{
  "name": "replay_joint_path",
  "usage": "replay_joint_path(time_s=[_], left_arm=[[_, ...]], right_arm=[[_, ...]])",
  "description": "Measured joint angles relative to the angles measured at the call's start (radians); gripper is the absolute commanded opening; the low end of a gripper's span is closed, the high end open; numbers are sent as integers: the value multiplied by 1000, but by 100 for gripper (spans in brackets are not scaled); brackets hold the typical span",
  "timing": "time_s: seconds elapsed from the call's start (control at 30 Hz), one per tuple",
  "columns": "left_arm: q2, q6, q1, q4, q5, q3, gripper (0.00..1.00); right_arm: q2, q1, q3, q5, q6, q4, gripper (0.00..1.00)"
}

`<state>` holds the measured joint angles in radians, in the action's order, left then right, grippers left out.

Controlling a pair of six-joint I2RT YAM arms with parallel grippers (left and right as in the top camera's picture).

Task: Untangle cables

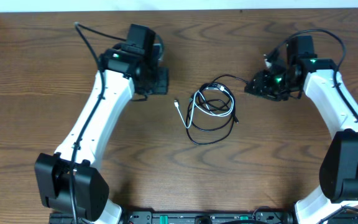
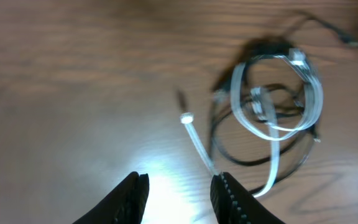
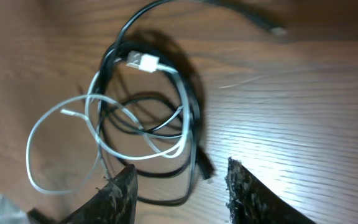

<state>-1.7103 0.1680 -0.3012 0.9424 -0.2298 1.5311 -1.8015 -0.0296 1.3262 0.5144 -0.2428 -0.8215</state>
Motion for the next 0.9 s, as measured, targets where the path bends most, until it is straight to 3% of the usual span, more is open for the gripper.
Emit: replay_joint_path(time_s=[0.23, 0.47, 0.9], left_arm=[[-32, -83, -167, -155, -37, 0, 44], [-186, -128, -328, -274, -54, 1, 44], [-372, -143, -415, -444, -53, 1, 44]], right_arm=[[0, 98, 0, -24, -15, -6, 45], [0, 160, 0, -38, -9, -32, 45], [0, 162, 0, -40, 13, -43, 49]])
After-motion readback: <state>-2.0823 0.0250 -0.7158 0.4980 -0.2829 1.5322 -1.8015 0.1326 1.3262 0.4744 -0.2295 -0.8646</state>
